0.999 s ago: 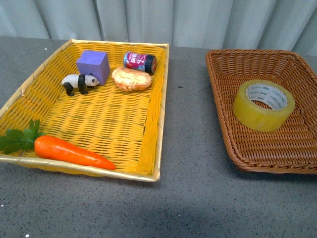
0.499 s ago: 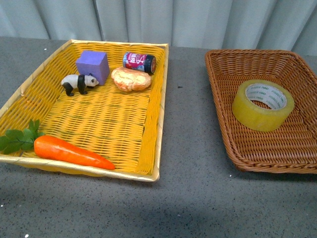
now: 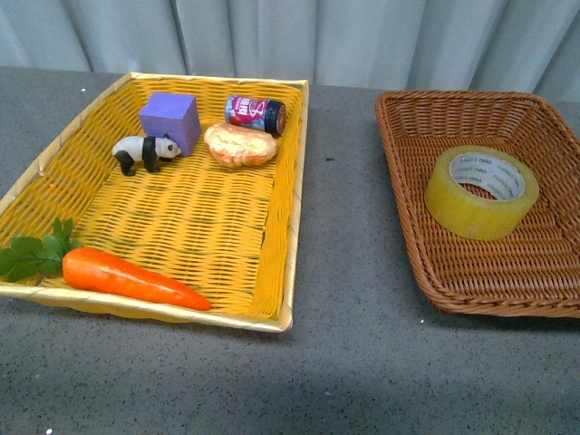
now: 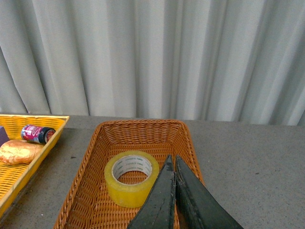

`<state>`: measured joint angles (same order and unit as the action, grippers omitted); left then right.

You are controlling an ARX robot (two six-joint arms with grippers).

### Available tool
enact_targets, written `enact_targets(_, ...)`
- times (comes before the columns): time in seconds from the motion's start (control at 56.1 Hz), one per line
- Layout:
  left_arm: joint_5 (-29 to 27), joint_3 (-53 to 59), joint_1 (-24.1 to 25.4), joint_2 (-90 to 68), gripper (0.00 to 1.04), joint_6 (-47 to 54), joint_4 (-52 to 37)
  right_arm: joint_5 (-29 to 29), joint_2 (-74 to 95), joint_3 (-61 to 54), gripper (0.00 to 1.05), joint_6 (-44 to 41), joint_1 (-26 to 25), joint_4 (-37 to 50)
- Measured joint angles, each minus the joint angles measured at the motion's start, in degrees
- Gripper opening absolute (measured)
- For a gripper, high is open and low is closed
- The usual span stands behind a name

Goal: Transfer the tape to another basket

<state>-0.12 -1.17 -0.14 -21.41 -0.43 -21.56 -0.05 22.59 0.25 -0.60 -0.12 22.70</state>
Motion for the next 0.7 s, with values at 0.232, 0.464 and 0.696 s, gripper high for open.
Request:
enact_targets(0.232, 0.0, 0.0, 0.0, 4.98, 0.04, 0.0, 4.9, 0.0, -5.29, 0.0, 0.01, 0.0, 0.02, -5.2)
enact_targets(0.464, 0.0, 0.0, 0.0, 8.83, 0.04, 0.0, 8.74, 0.0, -9.29, 0.0, 0.01, 0.0, 0.02, -9.16)
enact_targets(0.696, -0.04, 0.0, 0.0, 13.22, 0.04, 0.0, 13.33, 0.0, -12.44, 0.0, 0.01, 0.0, 0.02, -12.26)
